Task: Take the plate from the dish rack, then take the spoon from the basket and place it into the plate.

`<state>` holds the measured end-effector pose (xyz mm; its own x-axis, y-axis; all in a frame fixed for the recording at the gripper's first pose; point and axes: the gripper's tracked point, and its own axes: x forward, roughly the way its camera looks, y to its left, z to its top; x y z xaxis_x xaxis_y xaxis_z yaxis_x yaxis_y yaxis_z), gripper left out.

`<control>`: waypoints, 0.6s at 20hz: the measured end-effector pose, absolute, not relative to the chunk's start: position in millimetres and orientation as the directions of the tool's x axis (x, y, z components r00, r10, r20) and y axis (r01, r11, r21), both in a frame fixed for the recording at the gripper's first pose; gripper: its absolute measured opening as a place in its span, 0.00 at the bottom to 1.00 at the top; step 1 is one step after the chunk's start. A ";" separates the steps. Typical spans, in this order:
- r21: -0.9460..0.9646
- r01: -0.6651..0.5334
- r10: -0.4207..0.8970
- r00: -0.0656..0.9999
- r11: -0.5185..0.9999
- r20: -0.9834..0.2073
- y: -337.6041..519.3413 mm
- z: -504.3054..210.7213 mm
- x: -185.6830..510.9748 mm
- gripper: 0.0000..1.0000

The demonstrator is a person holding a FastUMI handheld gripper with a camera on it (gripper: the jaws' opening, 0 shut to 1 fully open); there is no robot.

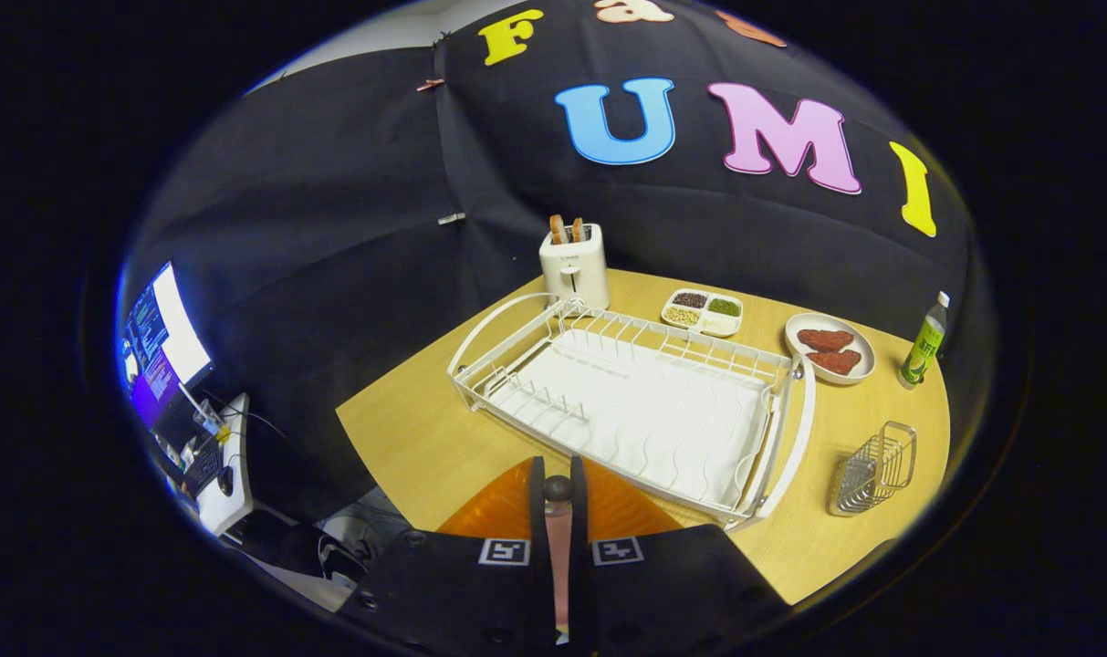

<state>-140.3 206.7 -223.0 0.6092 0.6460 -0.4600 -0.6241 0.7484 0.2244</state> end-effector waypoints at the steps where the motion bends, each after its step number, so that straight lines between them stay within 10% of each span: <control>1: 0.218 -0.631 0.647 0.604 0.745 -0.465 209.0 -228.2 -142.2 0.10; 12: 0.201 -0.630 0.614 0.551 0.751 -0.565 170.9 -267.8 -168.9 0.17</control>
